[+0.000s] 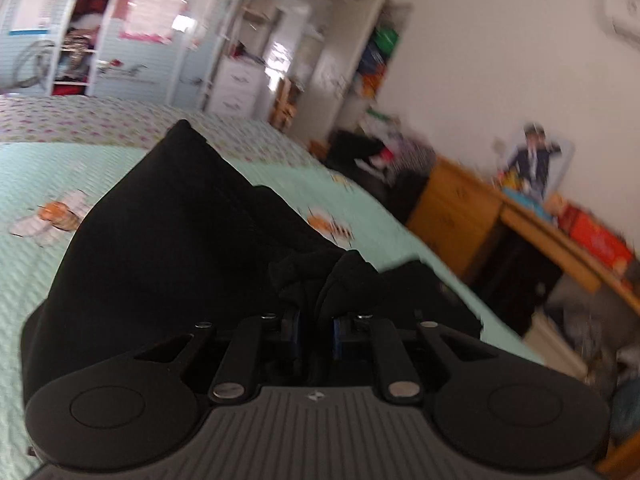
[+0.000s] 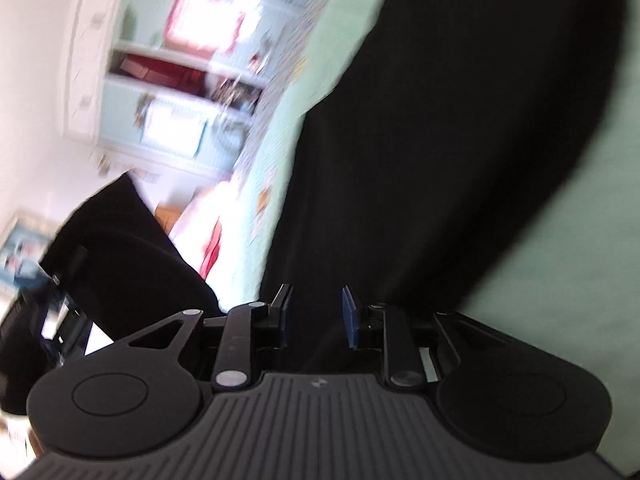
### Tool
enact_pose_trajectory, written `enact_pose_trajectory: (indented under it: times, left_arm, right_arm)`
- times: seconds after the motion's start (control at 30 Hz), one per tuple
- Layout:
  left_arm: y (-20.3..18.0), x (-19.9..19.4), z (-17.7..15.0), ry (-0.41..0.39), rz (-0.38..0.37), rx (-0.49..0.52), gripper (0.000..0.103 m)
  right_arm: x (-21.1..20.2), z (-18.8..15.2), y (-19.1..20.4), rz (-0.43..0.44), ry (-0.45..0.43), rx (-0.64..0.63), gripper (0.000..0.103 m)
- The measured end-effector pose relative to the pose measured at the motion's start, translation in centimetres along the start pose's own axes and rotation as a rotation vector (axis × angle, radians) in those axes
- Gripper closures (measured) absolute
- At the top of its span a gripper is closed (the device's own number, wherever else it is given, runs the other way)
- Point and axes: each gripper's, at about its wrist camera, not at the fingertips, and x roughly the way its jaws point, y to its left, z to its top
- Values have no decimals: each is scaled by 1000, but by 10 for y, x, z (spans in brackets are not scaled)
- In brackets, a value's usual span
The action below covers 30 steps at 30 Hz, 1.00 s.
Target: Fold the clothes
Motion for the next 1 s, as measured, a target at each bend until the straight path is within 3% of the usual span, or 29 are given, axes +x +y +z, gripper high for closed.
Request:
enact_pose_trajectory:
  times: [0.1, 0.17, 0.2, 0.33, 0.4, 0.53, 0.6, 0.67, 0.77, 1.0]
  left_arm:
    - [-4, 72, -49, 263, -28, 47, 89]
    - [-1, 91, -70, 312, -26, 107, 87]
    - [-1, 91, -74, 297, -18, 145, 86]
    - [9, 93, -70, 293, -7, 145, 77]
    - [-3, 96, -70, 299, 16, 242, 60]
    - [-34, 88, -75, 257, 41, 432, 48]
    - [-40, 81, -73, 203, 21, 429, 41]
    - [-32, 66, -70, 163, -21, 360, 41]
    - [-12, 55, -68, 131, -15, 272, 39]
    - [30, 40, -62, 116, 54, 156, 39]
  right_arm:
    - [-5, 2, -18, 29, -18, 49, 77]
    - [-4, -9, -17, 36, -21, 45, 77]
    - [-3, -10, -17, 39, -18, 46, 77]
    - [1, -11, -26, 73, -4, 58, 77]
    - [-2, 2, -41, 93, -1, 81, 77]
    - [-15, -2, -39, 122, -7, 137, 76]
    - [-24, -2, -40, 119, -19, 144, 76]
    - [-28, 15, -34, 105, -62, 127, 65]
    - [-36, 23, -16, 76, -129, 47, 52]
    - [-12, 24, 15, 136, 8, -60, 39]
